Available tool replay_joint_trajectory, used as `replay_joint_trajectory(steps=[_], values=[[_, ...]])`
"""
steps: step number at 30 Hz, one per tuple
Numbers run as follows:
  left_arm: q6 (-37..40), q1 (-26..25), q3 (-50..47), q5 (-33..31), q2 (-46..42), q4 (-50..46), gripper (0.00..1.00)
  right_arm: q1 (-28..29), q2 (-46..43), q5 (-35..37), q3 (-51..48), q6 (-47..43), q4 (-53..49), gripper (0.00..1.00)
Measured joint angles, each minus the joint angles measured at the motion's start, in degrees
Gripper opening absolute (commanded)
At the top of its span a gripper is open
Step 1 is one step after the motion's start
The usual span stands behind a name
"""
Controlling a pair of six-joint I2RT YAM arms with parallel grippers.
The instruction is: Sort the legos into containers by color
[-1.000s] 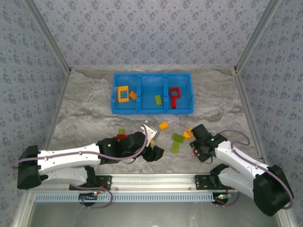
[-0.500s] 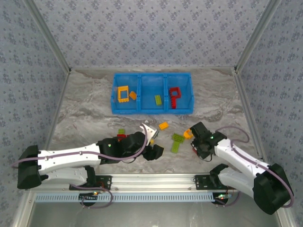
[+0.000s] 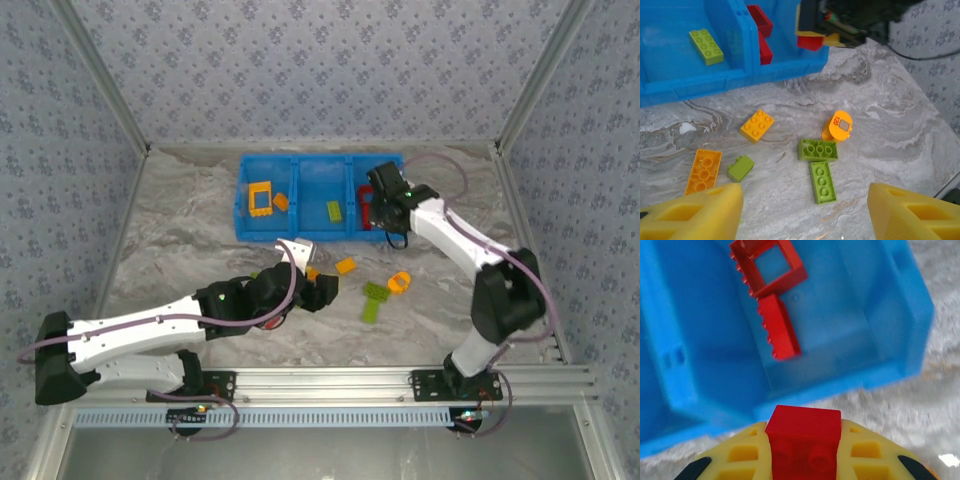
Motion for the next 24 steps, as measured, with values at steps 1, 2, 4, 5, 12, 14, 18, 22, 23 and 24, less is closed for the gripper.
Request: replay_joint_trajectory(steps=[1, 2, 4, 5, 12, 14, 18, 22, 23, 24], values=[[-0.2, 0.0, 0.2, -0.2, 0.0, 0.0, 0.67, -0.9, 3.0, -0.5, 2.5, -1.3, -0.3, 0.19], [-0.2, 0.0, 0.3, -0.2, 0.0, 0.0, 0.67, -1.6, 5.4, -0.8, 4.7, -2.4, -1.1, 0.18], [-0.4, 0.0, 0.3, -0.4, 0.0, -0.1, 0.67, -3.0, 11.1, -1.2, 10.2, -3.9, -3.0, 0.17], [-0.7, 0.0, 0.3, -0.4, 0.0, -0.3, 0.67, -3.5, 13.6, -1.3, 12.5, -4.5, -3.9, 0.17], [-1.2, 0.0, 0.3, -0.4, -0.3, -0.9, 0.67, -4.9, 22.4, -2.5, 17.7, -8.0, -7.7, 0.2], [-1.2, 0.0, 0.3, -0.4, -0.3, -1.2, 0.67, -4.9, 24.2, -3.4, 19.3, -8.9, -8.3, 0.27], [-1.3, 0.0, 0.3, -0.4, -0.3, -1.5, 0.67, -4.9, 24.7, -4.9, 19.8, -10.0, -8.4, 0.47], [-1.8, 0.0, 0.3, -0.9, -0.3, -2.3, 0.67, -4.9, 24.3, -5.3, 19.6, -10.5, -8.2, 0.53], [-2.3, 0.0, 0.3, -1.1, -0.3, -2.7, 0.67, -4.8, 23.8, -5.2, 19.3, -10.6, -8.1, 0.53], [-2.6, 0.0, 0.3, -1.3, -0.4, -3.1, 0.67, -4.7, 23.0, -5.1, 18.8, -10.6, -8.1, 0.54]])
